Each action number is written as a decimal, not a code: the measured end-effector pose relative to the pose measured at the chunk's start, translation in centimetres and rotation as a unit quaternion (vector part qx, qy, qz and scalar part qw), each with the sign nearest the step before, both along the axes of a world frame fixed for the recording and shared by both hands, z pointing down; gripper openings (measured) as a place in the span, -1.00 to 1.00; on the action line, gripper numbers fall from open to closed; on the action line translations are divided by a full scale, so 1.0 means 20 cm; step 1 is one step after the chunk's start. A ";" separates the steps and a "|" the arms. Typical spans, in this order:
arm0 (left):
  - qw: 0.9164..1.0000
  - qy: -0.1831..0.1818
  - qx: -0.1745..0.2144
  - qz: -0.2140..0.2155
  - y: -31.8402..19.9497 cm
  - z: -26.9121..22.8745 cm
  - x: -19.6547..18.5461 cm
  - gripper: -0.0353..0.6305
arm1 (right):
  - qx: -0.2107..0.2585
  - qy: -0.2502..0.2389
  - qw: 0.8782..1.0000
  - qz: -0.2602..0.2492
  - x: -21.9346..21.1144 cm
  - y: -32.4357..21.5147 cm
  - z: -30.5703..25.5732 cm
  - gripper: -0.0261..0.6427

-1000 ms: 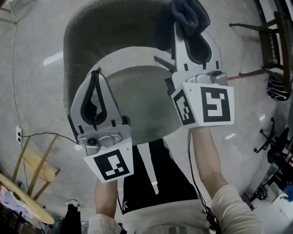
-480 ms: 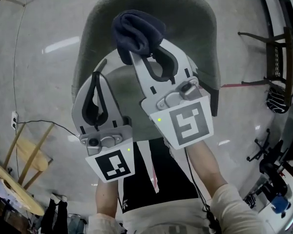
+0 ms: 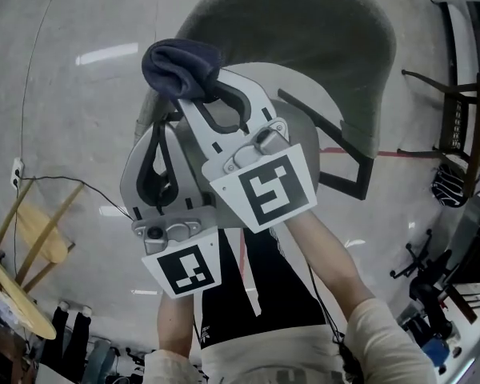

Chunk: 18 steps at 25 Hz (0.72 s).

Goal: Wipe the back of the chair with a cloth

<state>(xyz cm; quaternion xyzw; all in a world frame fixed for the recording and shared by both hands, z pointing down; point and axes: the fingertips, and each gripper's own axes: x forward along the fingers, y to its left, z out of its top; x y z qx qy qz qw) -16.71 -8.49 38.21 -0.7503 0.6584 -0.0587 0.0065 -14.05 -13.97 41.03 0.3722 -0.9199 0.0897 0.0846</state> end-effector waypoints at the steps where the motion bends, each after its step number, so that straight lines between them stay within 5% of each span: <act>1: 1.000 0.000 -0.001 -0.002 0.00 0.00 -0.01 -0.85 | -0.001 0.001 1.000 0.001 -0.01 -0.01 0.01 -0.74; 10: 1.000 -0.002 -0.006 0.000 -0.02 0.03 -0.01 -0.85 | 0.009 0.034 0.997 0.062 0.12 -0.16 0.05 -0.74; 18: 0.999 -0.002 -0.012 0.031 -0.06 0.05 0.12 -0.85 | 0.002 0.050 0.984 0.169 0.49 -0.26 0.10 -0.74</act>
